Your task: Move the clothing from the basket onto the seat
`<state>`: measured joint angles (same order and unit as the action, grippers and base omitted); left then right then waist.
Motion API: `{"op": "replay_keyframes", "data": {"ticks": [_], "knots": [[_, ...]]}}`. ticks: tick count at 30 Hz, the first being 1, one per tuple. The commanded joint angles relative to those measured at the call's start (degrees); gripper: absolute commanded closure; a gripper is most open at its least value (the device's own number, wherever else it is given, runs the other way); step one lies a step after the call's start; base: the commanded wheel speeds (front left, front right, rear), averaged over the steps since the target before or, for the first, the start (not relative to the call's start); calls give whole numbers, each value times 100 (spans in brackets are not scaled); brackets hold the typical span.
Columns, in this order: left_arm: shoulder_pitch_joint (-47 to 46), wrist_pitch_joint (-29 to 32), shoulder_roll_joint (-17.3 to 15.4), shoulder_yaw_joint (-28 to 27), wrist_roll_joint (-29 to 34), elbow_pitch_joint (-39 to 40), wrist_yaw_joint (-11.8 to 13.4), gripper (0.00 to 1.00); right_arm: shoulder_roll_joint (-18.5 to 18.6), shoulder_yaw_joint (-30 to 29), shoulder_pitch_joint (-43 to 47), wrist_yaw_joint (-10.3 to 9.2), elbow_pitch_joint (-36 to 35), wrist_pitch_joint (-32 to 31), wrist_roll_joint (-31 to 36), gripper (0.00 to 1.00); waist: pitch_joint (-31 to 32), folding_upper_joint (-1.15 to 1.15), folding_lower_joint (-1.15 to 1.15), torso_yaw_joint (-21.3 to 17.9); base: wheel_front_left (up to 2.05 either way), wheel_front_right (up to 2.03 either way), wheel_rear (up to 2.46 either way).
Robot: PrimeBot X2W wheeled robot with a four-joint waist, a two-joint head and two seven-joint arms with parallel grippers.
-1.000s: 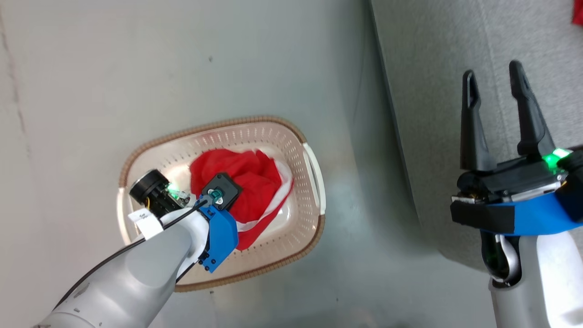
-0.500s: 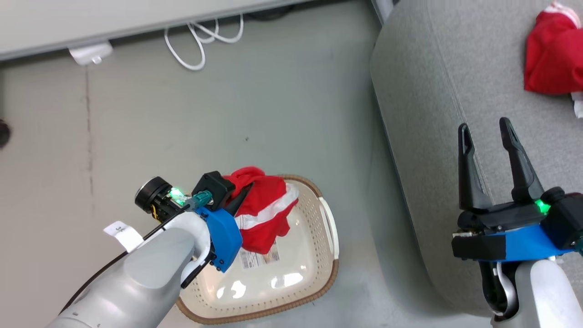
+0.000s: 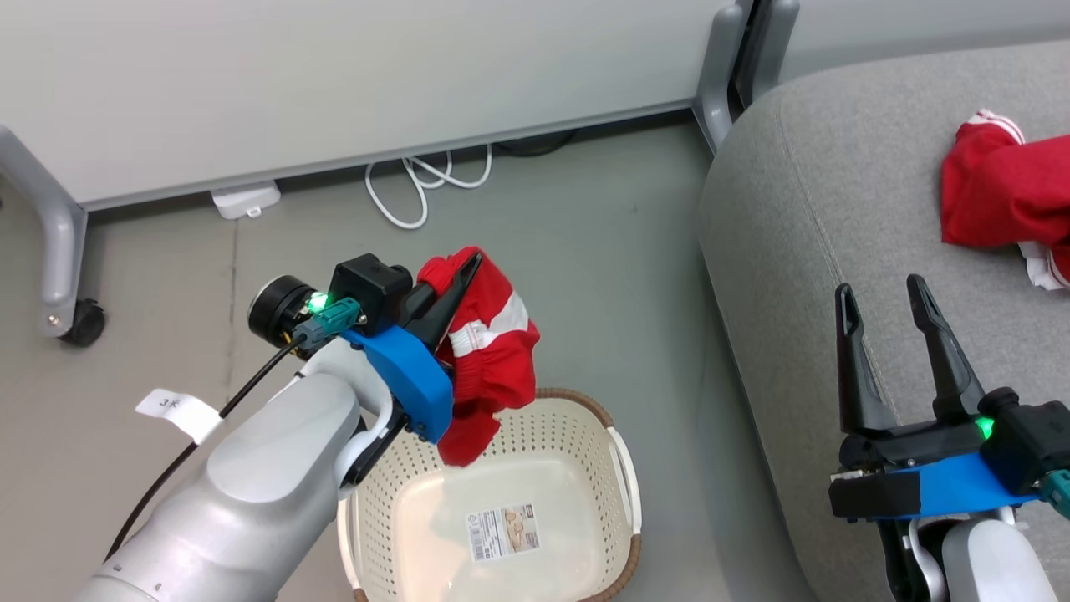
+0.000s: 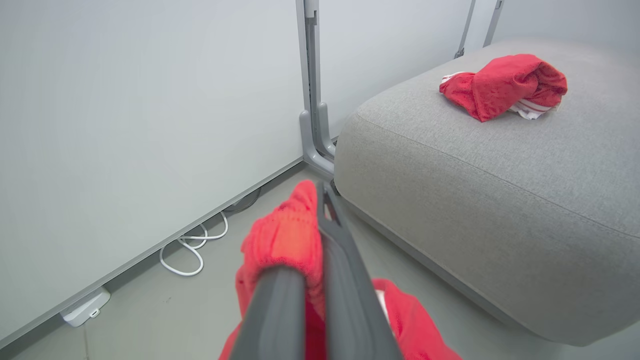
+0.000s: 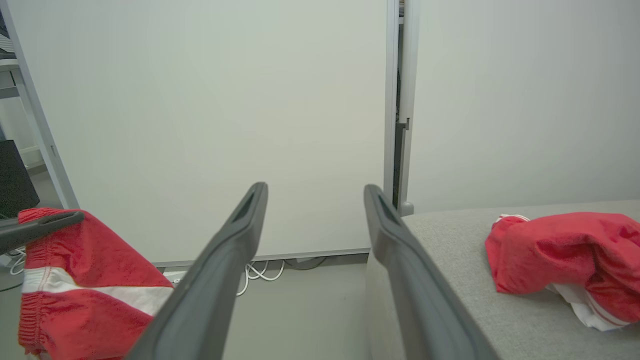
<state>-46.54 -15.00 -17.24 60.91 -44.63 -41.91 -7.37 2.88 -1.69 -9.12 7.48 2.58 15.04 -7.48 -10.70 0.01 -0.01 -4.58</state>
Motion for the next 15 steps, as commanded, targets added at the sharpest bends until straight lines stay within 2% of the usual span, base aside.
{"op": "replay_keyframes", "data": {"ticks": [1,7,15], "knots": [[104,-25,12,-181,103,168,50,100,0,-4,114,3,20,22,34,0,131,-1,1,46,0,0,0],[240,-26,48,-621,427,726,126,100,0,38,257,3,84,22,-17,0,375,-1,1,109,0,0,0],[58,63,193,-550,598,1266,141,100,0,100,394,3,112,22,-85,0,591,-1,1,218,0,0,0]]}}
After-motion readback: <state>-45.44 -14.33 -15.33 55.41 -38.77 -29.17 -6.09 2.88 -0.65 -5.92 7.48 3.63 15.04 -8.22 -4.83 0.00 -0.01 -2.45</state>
